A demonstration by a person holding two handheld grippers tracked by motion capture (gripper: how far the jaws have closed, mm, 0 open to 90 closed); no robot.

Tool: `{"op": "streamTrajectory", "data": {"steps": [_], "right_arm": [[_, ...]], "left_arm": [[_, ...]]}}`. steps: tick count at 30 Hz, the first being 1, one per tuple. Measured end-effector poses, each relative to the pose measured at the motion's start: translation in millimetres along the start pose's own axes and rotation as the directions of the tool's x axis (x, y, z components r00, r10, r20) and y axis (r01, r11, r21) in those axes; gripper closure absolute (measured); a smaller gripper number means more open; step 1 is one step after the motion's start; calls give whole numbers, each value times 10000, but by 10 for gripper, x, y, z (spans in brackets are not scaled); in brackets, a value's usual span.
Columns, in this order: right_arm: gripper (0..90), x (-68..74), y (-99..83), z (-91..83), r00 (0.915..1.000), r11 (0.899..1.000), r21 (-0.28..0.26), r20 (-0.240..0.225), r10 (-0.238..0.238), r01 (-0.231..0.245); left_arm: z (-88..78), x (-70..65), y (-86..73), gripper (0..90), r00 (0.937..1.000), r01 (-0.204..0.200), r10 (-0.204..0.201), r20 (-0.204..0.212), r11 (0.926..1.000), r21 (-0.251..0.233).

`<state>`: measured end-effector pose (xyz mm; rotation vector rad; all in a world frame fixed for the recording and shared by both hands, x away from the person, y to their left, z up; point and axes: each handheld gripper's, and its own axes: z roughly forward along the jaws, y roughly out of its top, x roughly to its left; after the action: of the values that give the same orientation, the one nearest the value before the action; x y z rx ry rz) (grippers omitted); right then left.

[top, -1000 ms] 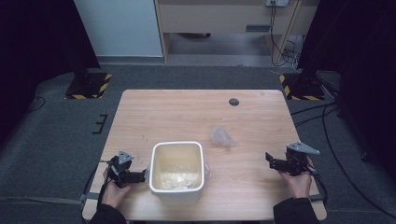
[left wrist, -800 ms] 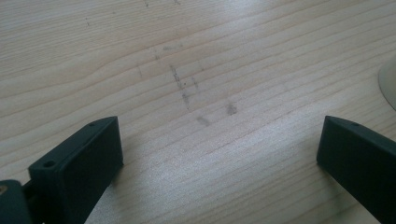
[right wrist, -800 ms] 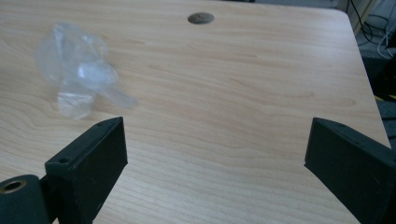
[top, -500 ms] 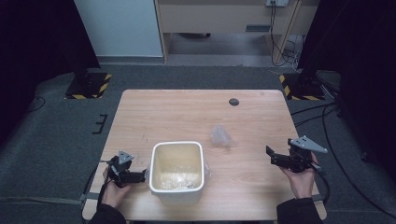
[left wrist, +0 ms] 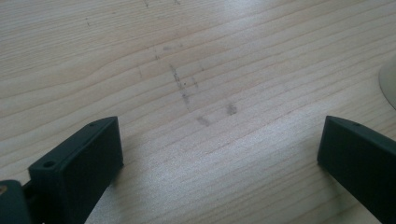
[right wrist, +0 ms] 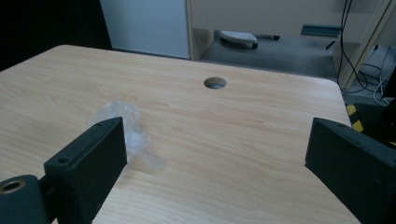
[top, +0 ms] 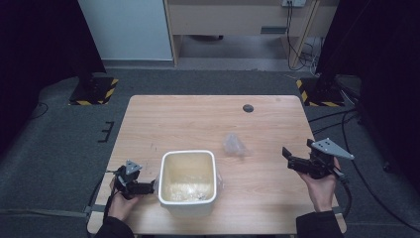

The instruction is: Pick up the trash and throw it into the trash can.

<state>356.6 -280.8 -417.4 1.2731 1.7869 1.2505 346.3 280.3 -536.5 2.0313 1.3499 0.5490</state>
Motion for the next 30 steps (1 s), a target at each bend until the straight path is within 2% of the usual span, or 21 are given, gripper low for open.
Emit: {"op": "streamTrajectory", "data": {"steps": [6,30], "right_arm": [[55,51,112,-14,10000,9996,-274,-80,32,-34],[55,367,594,209,9984,9956,-876,-429,-378,339]], "left_arm": [[0,0,0,0,10000,1,-1,1,10000,0],[2,-2,2,0,10000,-19,19,3,10000,3]]}}
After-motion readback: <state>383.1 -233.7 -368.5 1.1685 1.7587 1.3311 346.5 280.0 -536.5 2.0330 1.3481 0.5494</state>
